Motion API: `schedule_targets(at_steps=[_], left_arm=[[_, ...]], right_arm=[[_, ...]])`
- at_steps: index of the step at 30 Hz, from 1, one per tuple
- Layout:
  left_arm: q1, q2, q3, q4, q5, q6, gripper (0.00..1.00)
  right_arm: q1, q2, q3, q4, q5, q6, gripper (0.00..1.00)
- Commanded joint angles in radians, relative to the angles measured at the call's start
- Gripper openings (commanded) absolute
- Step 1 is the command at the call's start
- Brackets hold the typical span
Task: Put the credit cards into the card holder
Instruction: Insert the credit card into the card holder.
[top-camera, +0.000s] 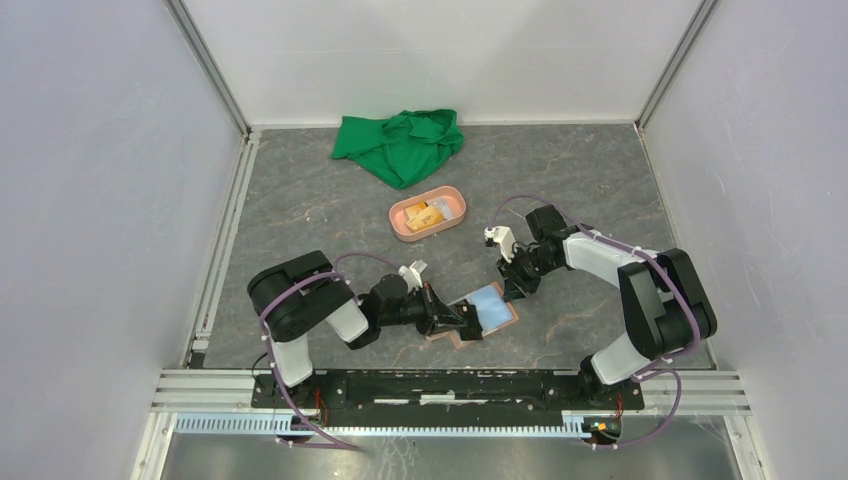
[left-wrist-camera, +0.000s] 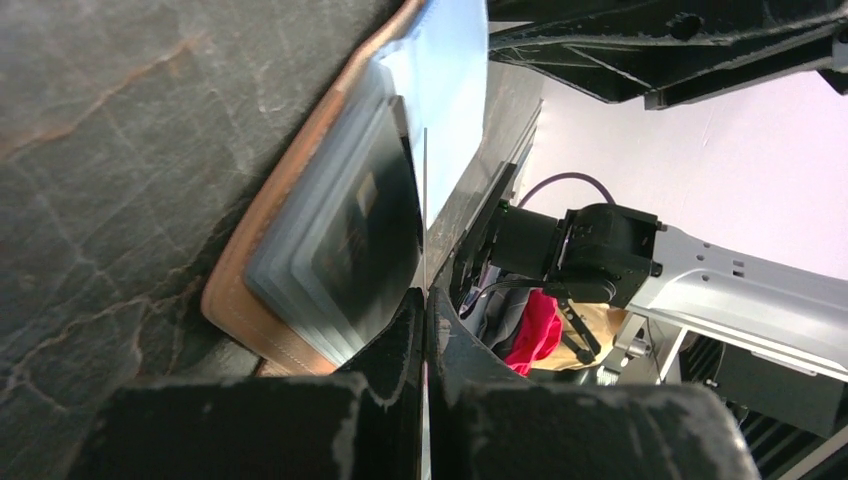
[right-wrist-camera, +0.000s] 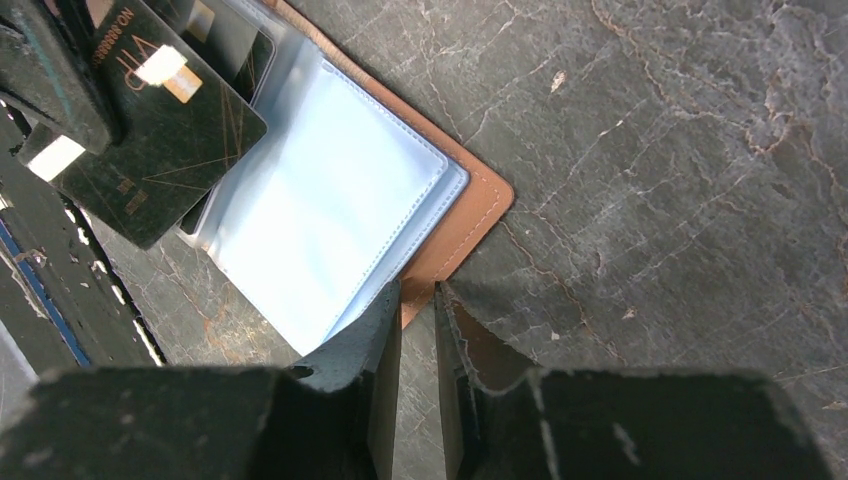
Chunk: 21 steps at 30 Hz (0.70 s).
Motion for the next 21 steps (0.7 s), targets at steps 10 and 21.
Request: schedule_targets(at_steps=[10, 21], left_arm=[[-0.004, 0.087, 0.007, 0.093, -0.018, -0.144, 0.02], [-0.004, 0.112, 0.034, 0.061, -0.050, -0.123, 0.02]], right_arm=[[0.009, 0.005, 0.026, -0.006, 0.014, -0.003, 0.24], [0.008, 0.000, 0.026, -0.006, 0.009, -0.003, 0.24]])
